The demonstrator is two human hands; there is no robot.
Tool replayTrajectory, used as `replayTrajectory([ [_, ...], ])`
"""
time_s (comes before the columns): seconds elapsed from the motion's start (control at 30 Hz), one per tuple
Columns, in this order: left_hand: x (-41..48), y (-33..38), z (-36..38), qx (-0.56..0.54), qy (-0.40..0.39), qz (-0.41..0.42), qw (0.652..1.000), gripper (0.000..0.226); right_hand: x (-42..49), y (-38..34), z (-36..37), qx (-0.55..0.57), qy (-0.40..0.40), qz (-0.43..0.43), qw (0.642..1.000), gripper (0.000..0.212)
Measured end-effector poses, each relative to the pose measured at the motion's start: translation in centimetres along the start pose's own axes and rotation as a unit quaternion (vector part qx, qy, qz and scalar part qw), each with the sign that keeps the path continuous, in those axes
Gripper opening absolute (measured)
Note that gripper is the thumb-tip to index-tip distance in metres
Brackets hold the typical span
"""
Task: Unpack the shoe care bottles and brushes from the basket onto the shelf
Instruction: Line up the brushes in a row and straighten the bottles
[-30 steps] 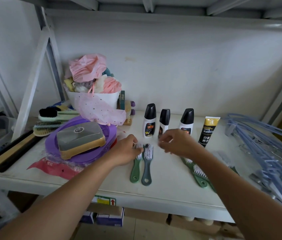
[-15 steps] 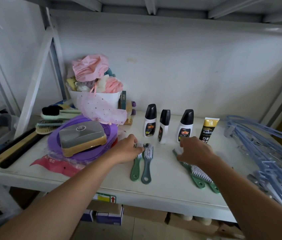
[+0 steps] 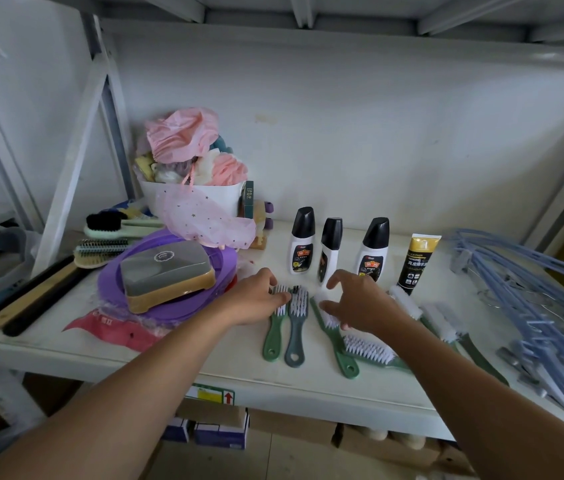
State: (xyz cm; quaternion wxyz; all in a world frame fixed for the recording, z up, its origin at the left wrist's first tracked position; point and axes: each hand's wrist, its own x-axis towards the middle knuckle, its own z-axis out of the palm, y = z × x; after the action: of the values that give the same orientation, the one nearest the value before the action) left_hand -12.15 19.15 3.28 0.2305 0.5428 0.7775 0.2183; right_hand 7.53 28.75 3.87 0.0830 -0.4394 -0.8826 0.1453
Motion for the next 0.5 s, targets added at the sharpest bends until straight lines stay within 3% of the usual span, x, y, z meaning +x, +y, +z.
replayTrajectory([
  [0.1, -0.1, 0.0, -0.1, 0.002, -0.004, 0.004, 1.0, 0.048, 0.1, 0.4, -0.6, 0.05, -0.052, 0.013, 0.997, 0.058],
  [0.2, -0.1, 0.0, 0.0, 0.002, -0.005, 0.003, 1.0, 0.047, -0.3, 1.0, -0.8, 0.011, -0.083, 0.009, 0.996, 0.076],
  [0.43, -0.4, 0.0, -0.1, 0.003, -0.006, 0.001, 1.0, 0.047, -0.8, 1.1, -0.8, -0.036, -0.087, 0.0, 0.996, 0.077],
  [0.5, -0.5, 0.0, -0.2, 0.0, -0.009, 0.002, 1.0, 0.045, -1.0, 1.0, -1.3, -0.047, -0.103, 0.004, 0.994, 0.089],
])
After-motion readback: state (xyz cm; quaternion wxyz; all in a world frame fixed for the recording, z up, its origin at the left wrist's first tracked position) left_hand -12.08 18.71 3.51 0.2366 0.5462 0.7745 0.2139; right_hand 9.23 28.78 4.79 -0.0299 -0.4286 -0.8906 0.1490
